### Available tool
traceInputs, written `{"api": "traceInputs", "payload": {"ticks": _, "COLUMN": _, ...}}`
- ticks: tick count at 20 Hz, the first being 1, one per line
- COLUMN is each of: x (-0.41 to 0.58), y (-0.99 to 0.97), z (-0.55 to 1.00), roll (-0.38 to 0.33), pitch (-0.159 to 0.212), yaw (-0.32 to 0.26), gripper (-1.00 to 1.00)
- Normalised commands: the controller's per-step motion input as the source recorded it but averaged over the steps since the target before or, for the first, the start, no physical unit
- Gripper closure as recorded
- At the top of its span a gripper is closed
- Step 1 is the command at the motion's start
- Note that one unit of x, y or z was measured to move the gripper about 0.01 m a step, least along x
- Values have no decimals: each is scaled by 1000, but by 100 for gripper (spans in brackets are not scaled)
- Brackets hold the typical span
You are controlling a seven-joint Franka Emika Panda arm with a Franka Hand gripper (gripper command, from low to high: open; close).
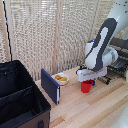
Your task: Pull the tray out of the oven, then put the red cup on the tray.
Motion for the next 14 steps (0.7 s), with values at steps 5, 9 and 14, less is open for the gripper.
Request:
{"api": "traceInputs", "payload": {"ticks": 5, "x": 200, "y": 69, "z": 390, "roll": 3, "pitch": -83, "yaw": -198, "gripper": 100}}
{"api": "traceInputs", "payload": {"ticks": 9, "x": 265, "y": 86, "z": 771, "roll": -46, "pitch": -29, "yaw": -219, "gripper": 100}}
{"api": "traceInputs", "payload": {"ticks": 14, "x": 323, "y": 100, "z": 952, "roll": -101, "pitch": -6, "yaw": -213, "gripper": 100}}
